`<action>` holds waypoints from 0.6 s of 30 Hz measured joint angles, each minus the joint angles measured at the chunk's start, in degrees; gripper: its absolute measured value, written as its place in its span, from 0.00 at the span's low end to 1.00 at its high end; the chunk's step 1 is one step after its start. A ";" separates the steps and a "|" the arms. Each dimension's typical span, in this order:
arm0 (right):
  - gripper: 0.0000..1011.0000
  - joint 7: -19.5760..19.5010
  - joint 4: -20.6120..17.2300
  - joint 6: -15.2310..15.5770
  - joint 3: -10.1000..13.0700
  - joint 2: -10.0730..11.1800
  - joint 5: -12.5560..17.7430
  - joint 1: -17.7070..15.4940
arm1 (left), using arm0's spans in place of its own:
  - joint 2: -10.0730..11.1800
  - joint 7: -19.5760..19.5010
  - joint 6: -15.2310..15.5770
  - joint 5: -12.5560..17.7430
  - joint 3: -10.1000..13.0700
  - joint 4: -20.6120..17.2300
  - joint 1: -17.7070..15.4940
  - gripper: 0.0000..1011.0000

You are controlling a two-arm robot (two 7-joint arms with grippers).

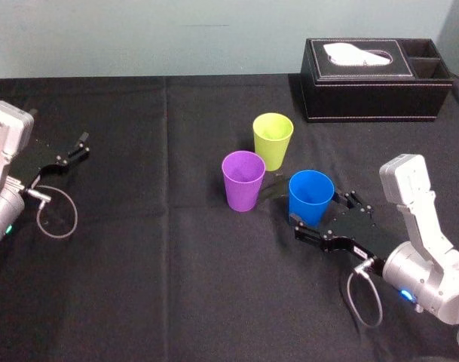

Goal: Stack the three plastic cups sequentially using one hand.

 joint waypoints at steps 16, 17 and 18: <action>0.99 -0.15 2.38 0.96 1.17 -3.87 -1.79 1.53 | 0.00 0.00 0.00 0.00 0.00 0.00 0.00 1.00; 0.99 0.04 2.61 1.03 1.29 -4.19 -1.84 1.62 | 0.00 0.00 0.00 0.00 0.00 0.00 0.00 1.00; 0.99 0.12 2.75 1.06 1.34 -4.36 -1.89 1.67 | 0.00 0.00 0.00 0.00 0.00 0.00 0.00 1.00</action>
